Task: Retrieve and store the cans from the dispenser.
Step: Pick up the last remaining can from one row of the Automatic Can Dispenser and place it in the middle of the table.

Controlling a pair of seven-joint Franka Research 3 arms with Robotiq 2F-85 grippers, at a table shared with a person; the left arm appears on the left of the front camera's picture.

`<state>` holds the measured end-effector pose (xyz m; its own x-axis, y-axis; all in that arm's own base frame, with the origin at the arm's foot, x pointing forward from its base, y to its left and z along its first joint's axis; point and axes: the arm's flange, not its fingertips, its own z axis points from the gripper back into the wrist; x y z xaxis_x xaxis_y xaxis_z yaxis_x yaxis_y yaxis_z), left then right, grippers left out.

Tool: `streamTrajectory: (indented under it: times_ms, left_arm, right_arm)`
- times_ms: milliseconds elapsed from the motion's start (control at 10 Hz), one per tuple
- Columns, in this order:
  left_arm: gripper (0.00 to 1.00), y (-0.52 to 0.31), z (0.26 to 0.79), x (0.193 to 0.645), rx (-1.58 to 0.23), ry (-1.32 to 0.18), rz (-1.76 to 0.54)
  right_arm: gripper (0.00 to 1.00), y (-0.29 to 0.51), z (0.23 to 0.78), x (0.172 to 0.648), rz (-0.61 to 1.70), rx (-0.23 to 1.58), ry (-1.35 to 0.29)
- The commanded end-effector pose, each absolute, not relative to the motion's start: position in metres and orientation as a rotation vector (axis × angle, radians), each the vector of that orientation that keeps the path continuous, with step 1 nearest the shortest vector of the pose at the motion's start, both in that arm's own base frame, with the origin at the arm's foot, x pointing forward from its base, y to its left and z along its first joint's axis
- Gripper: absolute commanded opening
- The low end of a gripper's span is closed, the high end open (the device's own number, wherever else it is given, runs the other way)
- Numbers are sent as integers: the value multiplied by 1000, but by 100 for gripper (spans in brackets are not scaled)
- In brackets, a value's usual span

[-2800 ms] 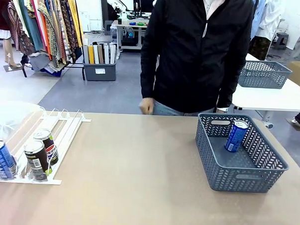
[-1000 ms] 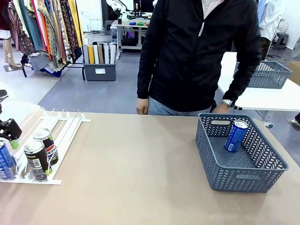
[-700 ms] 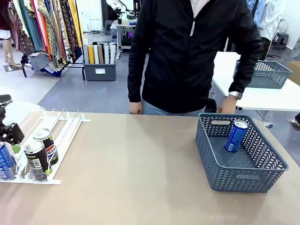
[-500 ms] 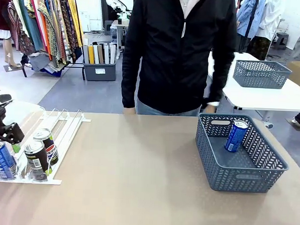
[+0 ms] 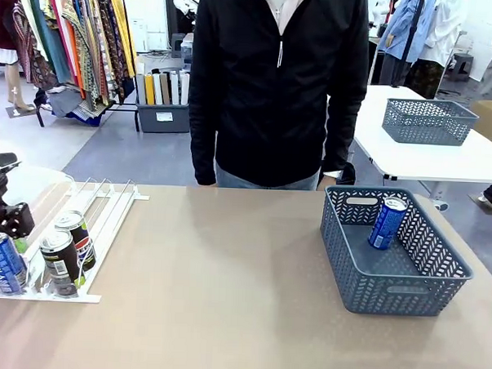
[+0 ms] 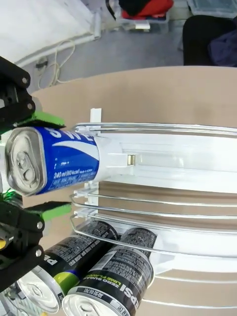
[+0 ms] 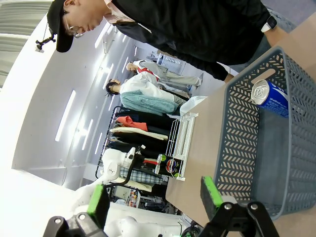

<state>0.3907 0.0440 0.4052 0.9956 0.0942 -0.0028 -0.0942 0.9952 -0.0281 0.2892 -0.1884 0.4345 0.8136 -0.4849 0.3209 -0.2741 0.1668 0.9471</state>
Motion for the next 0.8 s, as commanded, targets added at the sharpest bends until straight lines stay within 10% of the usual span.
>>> streamTrajectory:
  times_ms: [0, 700]
  left_arm:
    - [0, 49, 410, 389, -4, 21, 100]
    - [0, 51, 421, 385, -10, -17, 112]
  right_arm:
    - [100, -189, 439, 289, -160, 1430, -659]
    - [100, -189, 439, 289, -160, 1430, -659]
